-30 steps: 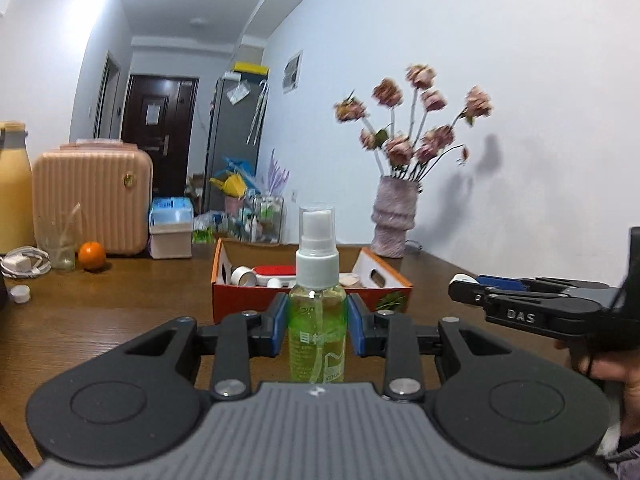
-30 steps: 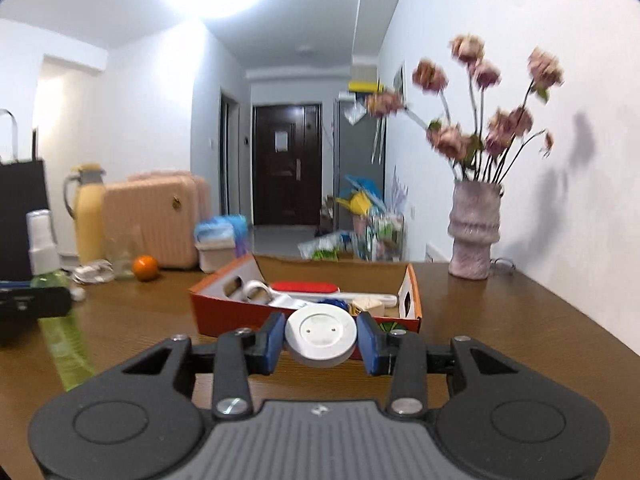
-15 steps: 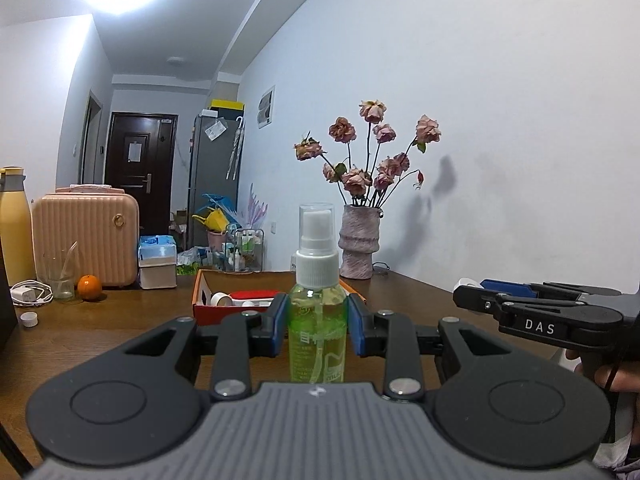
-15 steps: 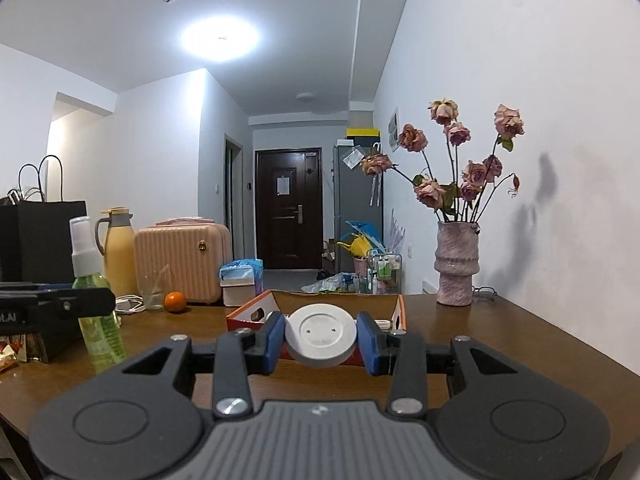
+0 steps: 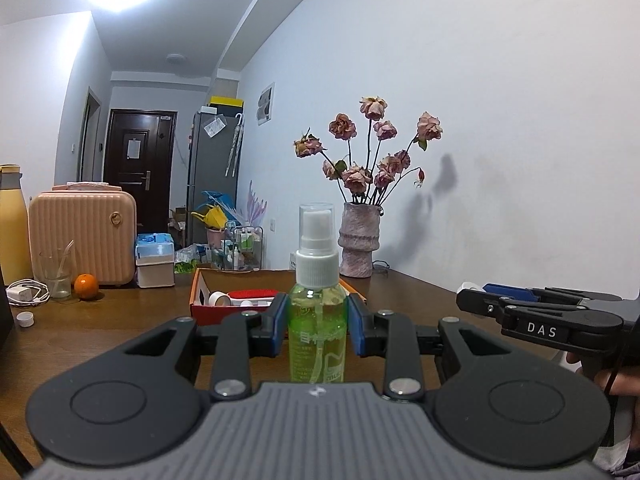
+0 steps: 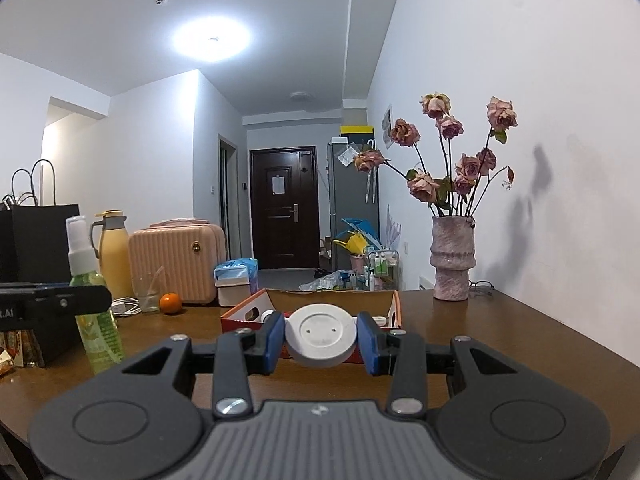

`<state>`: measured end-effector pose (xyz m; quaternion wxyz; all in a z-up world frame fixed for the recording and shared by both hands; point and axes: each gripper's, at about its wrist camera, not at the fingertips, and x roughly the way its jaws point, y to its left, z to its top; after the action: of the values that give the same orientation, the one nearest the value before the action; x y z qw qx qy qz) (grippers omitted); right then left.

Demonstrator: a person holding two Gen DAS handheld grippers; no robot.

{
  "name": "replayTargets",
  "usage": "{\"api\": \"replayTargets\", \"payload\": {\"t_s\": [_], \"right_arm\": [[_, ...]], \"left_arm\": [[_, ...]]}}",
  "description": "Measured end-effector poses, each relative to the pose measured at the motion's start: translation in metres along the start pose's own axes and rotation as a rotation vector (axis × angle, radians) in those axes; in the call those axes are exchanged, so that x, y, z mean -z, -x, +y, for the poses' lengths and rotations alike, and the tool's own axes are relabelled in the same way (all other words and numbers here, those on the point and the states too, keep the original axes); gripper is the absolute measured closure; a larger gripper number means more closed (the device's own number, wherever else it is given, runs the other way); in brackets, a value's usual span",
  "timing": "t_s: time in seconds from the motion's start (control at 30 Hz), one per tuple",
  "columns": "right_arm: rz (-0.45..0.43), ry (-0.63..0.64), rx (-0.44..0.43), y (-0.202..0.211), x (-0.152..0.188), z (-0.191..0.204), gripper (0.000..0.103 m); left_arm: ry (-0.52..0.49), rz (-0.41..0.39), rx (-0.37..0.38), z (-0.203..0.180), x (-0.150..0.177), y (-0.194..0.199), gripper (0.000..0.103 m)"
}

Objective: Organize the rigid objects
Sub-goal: 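Lift the green bottle and white lid and carry both toward the box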

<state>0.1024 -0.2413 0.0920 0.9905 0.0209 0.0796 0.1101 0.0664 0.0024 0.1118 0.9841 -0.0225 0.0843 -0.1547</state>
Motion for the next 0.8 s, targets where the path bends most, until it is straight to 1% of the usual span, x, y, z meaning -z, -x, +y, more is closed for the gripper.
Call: {"api": "replayTargets", "payload": {"t_s": [0.23,0.43,0.6,0.8], "right_arm": [[0.029,-0.009,0.018,-0.021,0.003,-0.010,0.065],[0.061,-0.024,0.040,-0.052,0.002,-0.024,0.065],[0.088,-0.022,0.047,-0.095,-0.003,-0.035,0.065],[0.131,-0.028,0.049,-0.154,-0.003,-0.050,0.065]], "left_arm": [[-0.007,0.024,-0.002,0.007,-0.002,-0.022,0.072],[-0.006,0.061,-0.022,0.023,-0.005,-0.060,0.072],[-0.016,0.088,-0.043,0.041,-0.010,-0.102,0.072],[-0.021,0.132,-0.064,0.062,-0.007,-0.157,0.072]]}}
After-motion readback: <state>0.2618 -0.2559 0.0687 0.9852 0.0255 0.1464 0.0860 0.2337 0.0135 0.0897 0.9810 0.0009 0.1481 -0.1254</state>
